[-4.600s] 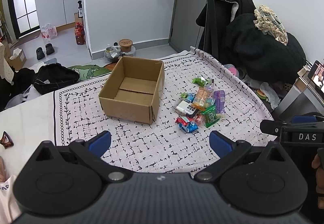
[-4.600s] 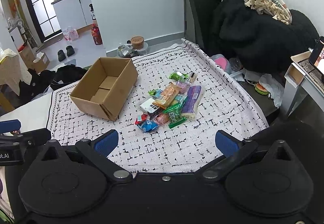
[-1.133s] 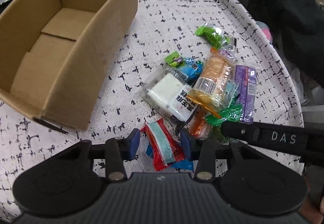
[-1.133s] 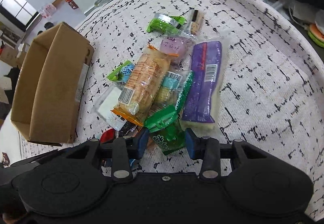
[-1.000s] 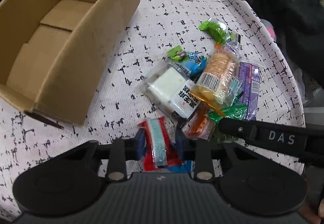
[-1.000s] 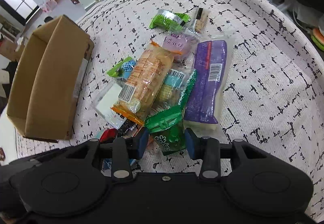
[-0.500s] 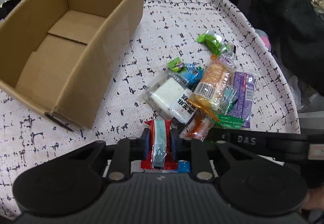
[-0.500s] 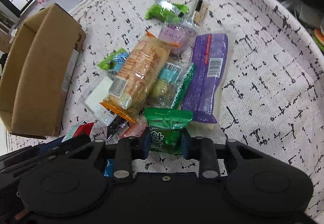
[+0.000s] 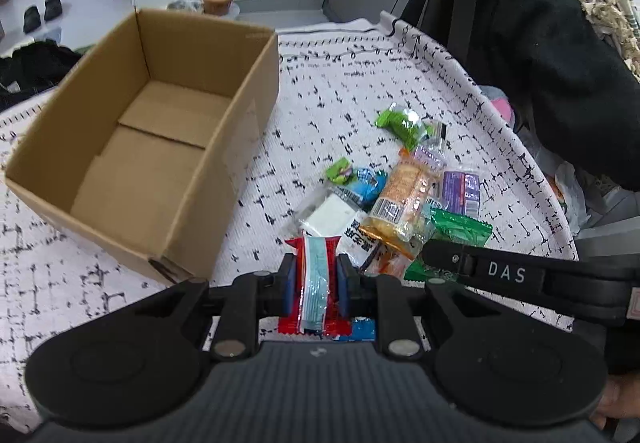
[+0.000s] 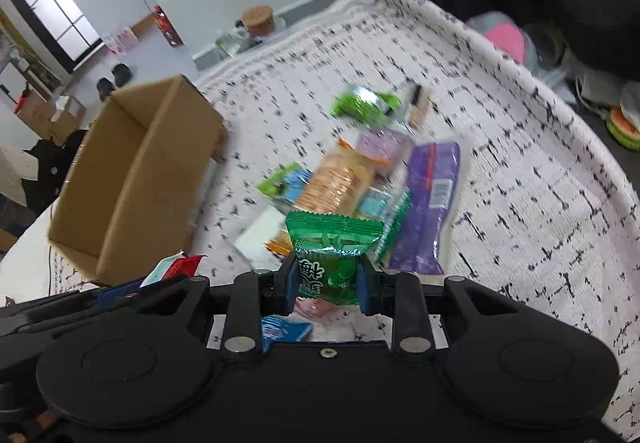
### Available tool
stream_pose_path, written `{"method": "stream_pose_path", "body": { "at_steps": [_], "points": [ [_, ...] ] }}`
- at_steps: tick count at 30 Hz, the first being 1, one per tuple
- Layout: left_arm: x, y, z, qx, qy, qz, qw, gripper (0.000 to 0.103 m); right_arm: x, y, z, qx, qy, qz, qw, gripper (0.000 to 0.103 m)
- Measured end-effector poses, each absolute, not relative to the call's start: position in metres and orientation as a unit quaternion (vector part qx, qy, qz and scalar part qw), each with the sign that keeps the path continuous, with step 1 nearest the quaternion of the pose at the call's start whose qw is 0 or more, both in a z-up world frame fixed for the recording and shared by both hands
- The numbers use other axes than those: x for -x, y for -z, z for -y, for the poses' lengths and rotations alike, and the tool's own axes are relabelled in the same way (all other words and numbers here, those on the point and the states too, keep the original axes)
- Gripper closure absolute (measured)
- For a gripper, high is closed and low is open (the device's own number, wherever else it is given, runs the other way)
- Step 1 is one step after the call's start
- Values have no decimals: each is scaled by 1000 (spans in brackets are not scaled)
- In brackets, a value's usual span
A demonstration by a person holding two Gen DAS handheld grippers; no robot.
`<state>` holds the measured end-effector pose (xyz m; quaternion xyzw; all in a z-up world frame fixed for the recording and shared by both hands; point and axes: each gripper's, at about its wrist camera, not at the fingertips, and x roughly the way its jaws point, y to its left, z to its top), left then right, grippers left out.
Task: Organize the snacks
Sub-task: 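Carry both snacks over the box and open both tools to drop them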
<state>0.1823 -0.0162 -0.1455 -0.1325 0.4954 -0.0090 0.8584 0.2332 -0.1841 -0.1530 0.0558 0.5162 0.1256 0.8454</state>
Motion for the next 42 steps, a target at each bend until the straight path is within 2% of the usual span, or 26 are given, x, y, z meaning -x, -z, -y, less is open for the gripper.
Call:
{"method": "stream_pose_path", "body": {
  "at_steps": [20,42],
  "points": [
    [-162,88,-10,102,-38,-436,893,83,-223,105,153,-83,-177,-411,890,75],
    [-180,77,-59,112,-60,-409,904,83,-246,104,105,-105,-223,-406,880,75]
  ]
}}
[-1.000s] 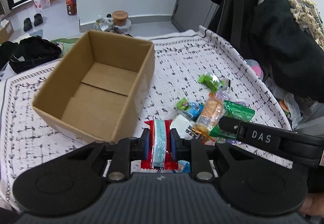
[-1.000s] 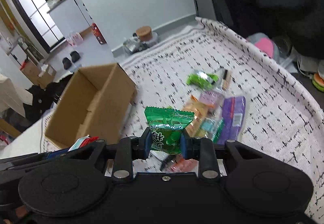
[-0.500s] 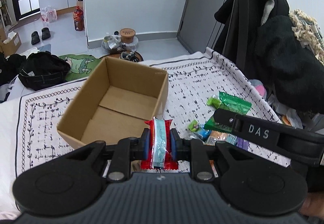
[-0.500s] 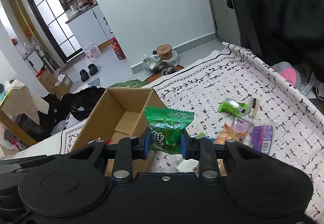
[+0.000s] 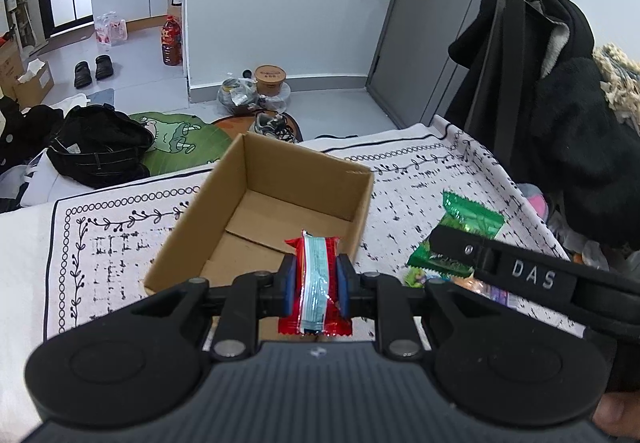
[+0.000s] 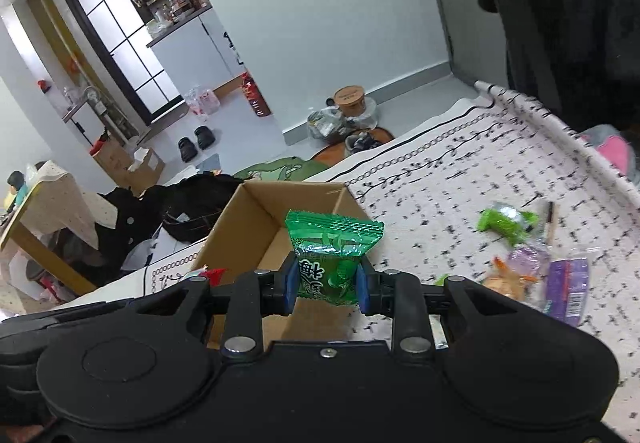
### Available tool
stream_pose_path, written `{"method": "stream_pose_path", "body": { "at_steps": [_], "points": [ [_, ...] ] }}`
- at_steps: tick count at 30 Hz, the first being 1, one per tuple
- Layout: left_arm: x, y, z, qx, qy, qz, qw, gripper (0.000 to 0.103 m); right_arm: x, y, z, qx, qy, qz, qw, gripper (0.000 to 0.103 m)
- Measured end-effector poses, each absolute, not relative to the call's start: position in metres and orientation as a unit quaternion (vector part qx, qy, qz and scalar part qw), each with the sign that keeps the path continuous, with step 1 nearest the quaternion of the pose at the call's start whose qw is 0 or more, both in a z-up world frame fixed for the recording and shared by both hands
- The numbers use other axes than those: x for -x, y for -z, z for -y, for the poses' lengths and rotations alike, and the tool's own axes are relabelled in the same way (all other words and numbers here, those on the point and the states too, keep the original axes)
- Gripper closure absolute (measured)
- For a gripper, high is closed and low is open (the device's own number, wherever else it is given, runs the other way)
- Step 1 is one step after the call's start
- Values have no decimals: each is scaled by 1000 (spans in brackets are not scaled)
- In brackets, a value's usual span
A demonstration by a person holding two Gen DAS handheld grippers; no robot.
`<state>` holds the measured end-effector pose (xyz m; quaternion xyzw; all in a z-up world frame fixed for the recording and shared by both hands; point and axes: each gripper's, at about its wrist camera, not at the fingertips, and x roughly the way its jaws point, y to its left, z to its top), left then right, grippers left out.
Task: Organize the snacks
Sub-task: 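Carry both snacks over the box and open both tools to drop them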
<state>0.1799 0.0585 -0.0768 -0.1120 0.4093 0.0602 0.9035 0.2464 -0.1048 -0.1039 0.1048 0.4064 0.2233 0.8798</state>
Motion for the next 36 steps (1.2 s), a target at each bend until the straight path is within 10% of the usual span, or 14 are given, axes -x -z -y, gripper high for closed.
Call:
{"method": "stream_pose_path", "body": {
  "at_steps": [36],
  "points": [
    [-286,112,-122,127,-66,-426,893,79,-314,139,52,-151,-256,-447,843,70]
  ]
}}
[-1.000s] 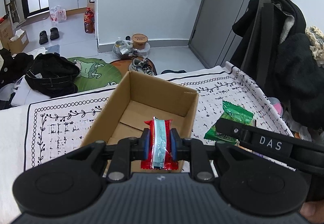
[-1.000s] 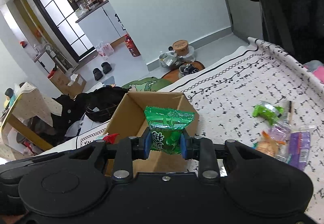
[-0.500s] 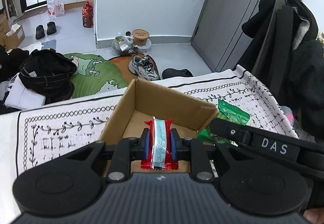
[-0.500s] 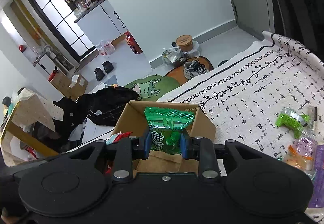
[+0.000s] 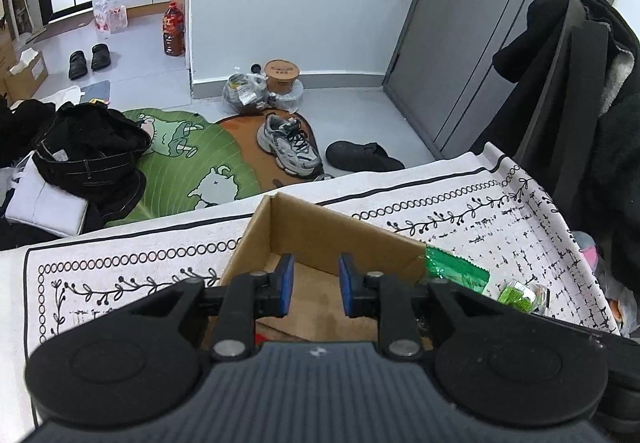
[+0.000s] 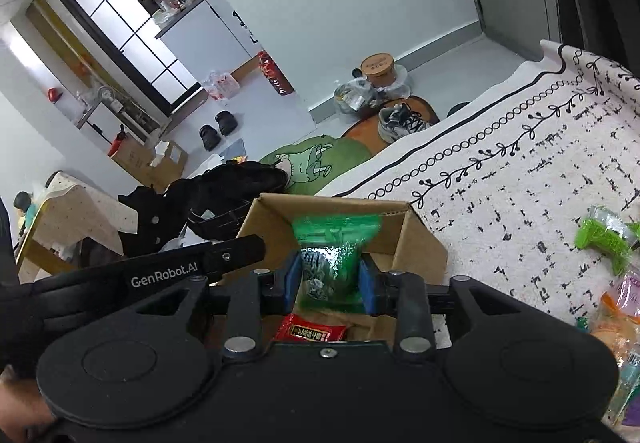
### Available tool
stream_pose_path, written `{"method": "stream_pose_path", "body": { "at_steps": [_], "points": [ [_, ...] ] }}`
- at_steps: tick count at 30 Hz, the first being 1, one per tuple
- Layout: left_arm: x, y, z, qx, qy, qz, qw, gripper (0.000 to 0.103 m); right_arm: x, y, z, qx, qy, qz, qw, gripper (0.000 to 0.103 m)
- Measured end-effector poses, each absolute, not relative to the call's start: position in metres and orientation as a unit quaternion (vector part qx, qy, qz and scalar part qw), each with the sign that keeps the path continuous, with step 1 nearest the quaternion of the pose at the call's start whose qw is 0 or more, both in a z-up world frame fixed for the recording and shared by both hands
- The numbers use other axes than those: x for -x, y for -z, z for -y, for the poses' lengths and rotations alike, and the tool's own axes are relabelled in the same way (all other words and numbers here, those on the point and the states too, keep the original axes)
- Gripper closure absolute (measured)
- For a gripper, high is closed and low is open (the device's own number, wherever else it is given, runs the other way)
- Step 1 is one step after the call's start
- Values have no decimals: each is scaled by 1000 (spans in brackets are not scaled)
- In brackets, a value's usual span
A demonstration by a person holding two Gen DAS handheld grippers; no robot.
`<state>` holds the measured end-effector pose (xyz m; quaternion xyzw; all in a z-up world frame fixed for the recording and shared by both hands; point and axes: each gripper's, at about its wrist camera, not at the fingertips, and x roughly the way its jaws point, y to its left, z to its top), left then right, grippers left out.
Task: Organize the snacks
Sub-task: 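Carry both snacks over the box and open both tools to drop them, then grasp the blue packet with the left tool while the right tool grasps the purple bar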
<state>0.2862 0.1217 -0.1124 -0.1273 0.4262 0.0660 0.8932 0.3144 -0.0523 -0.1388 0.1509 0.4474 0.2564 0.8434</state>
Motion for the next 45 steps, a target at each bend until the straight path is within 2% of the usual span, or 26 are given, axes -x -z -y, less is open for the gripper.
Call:
{"method": "stream_pose_path", "body": {
  "at_steps": [5,13,16,20,29,38,45],
  "points": [
    [-278,111,-128,138,-85,-438,884,75,-311,135,63,-164,-246,-448,844,63],
    [-256,98,-116,124,-96,-444,882,31,-301,125,79,-157,-220,-447,853,52],
    [-248,95,-111,124,-99,-445,881,25,-296,119,86,-152,-216,-446,855,49],
    [-239,90,-107,127,-105,-448,879,22,-290,114,101,-150,-205,-444,859,40],
    [-219,73,-93,126,-111,-429,888,0,-271,104,128,-129,-194,-442,866,31],
    [-198,60,-73,130,-100,-413,896,0,-252,87,155,-105,-178,-423,882,11],
    [-180,56,-55,129,-84,-404,902,0,-233,85,188,-111,-158,-416,888,6]
  ]
}}
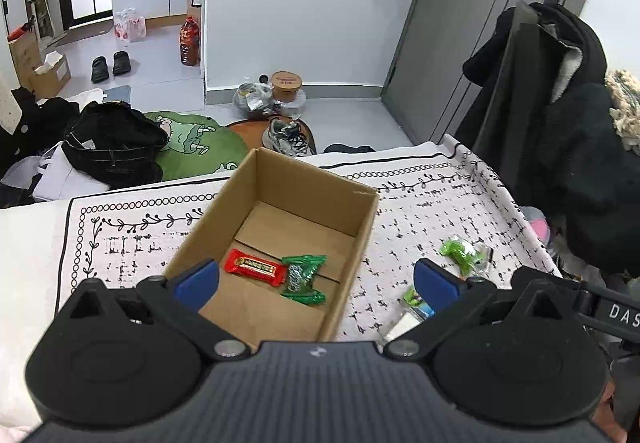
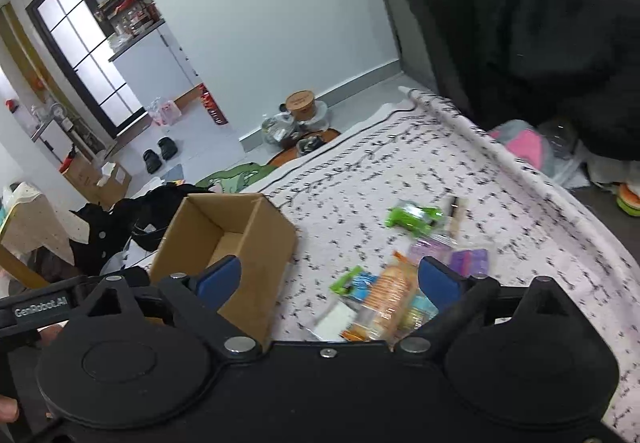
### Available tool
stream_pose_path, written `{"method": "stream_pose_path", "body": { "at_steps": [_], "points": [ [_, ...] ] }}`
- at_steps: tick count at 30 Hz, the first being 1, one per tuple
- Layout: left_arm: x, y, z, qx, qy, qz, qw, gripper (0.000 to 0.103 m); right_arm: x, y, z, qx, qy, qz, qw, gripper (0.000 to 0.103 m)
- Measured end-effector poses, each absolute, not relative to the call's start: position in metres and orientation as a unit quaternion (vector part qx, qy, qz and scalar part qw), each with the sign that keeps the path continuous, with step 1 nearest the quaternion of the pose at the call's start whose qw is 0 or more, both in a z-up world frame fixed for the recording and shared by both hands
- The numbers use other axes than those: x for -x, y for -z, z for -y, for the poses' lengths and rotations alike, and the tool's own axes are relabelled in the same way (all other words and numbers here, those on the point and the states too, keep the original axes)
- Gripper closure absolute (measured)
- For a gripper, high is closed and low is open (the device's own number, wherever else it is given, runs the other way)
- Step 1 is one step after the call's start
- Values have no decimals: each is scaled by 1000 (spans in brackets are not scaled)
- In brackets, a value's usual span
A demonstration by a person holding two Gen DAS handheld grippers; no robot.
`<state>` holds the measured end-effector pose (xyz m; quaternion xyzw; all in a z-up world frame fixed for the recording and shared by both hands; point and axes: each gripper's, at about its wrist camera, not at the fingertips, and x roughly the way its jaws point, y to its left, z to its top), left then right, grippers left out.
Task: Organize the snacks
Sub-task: 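Grasp the blue packet with the left tool while the right tool grasps the purple bar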
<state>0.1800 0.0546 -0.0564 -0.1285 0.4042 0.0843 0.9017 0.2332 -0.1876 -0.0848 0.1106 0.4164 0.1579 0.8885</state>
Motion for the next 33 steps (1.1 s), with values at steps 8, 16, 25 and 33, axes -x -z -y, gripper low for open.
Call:
{"method": "stream_pose_path", "body": {
  "at_steps": [8,16,25,33],
  "points": [
    [-164,56,-34,132,-74,-408,900,0,-213,84,218,-117,-139,-413,893,4],
    [-151,60,-19,145,-72,-412,897,0,-201,87,235,-121,-116,-415,894,1],
    [-146,71,-2,147,-64,-420,893,1,-204,99,244,-140,-98,-434,884,0],
    [-151,92,10,143,-71,-444,882,3,-213,117,255,-163,-66,-469,866,0]
  ]
}}
